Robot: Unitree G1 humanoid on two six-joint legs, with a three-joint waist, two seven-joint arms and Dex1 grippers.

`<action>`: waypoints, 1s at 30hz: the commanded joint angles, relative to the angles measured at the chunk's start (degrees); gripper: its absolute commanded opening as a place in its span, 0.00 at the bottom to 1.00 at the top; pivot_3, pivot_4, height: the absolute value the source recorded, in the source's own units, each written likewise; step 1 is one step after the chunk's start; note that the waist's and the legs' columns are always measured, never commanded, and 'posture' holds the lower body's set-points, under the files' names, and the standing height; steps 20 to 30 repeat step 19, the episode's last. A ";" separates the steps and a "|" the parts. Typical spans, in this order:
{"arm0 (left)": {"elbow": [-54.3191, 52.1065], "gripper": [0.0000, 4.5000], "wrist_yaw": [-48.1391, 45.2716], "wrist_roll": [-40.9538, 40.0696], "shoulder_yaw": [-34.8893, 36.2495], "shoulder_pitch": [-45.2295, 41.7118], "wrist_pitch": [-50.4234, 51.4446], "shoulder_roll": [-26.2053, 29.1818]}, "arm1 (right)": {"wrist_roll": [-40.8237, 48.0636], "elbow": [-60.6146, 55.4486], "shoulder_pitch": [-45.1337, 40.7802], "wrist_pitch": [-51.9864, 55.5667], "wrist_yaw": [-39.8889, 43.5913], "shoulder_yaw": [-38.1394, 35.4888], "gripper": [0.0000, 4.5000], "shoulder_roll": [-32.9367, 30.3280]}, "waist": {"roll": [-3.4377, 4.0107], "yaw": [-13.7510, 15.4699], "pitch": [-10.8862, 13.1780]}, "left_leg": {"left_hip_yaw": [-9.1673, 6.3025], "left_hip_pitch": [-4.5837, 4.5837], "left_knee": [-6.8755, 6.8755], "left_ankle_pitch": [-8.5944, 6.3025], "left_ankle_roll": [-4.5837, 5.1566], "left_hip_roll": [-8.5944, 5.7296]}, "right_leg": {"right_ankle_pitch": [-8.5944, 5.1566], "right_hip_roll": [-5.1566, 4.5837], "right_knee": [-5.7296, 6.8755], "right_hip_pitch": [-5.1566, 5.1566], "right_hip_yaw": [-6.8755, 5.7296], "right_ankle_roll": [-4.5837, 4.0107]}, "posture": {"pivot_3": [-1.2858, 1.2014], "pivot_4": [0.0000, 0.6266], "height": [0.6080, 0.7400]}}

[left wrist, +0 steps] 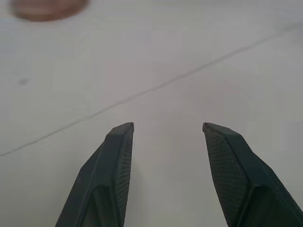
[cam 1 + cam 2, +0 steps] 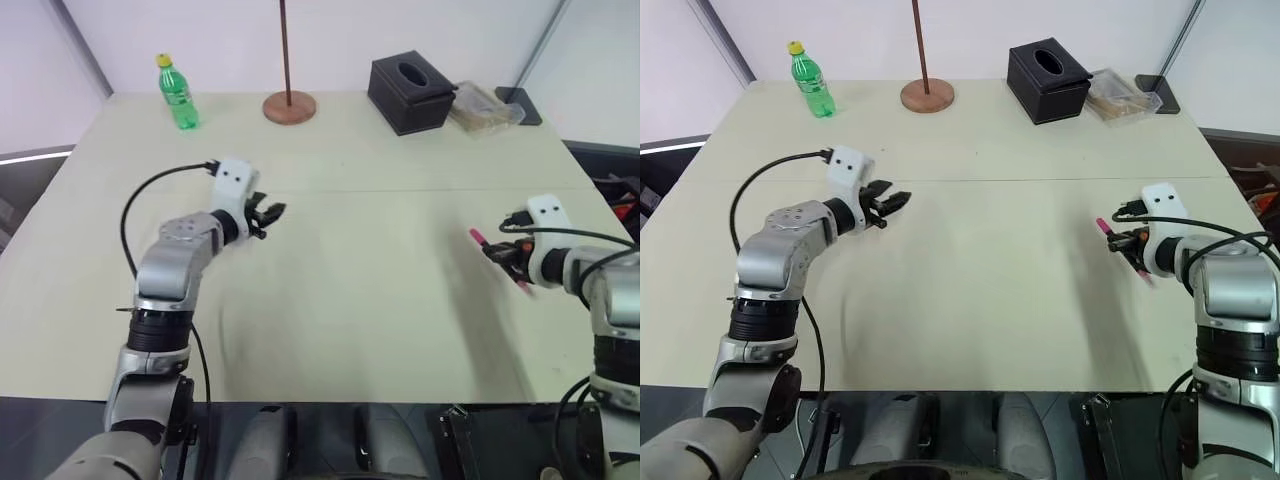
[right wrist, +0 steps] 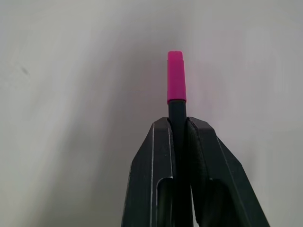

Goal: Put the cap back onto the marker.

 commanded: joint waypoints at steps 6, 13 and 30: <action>-3.99 0.55 3.62 -2.20 2.50 3.34 0.19 0.84 | 2.39 -0.03 -0.85 -4.20 -5.29 -2.21 0.89 0.13 | 0.00 -0.23 0.00 | 0.05 0.04 -0.02 0.01 -0.02 0.01 | 0.00 0.01 0.00 0.00 0.01 0.00 | 0.52 0.24 1.00; -4.64 0.55 -4.47 -9.18 3.88 9.01 -6.79 2.46 | 5.16 -2.08 -1.70 -7.42 -4.59 -2.72 0.99 -2.57 | 0.00 -0.08 0.00 | 0.06 0.05 -0.03 0.01 -0.02 0.01 | 0.00 0.00 -0.02 0.02 0.01 0.00 | 0.52 0.24 1.00; -8.22 0.55 -14.75 -16.64 5.86 15.65 -11.02 7.73 | 9.54 -3.57 3.58 -11.68 -0.30 -8.32 0.99 -5.69 | 0.00 0.06 0.00 | 0.03 0.05 -0.06 0.01 -0.02 0.03 | 0.00 -0.01 -0.16 0.10 -0.02 -0.01 | 0.52 0.24 1.00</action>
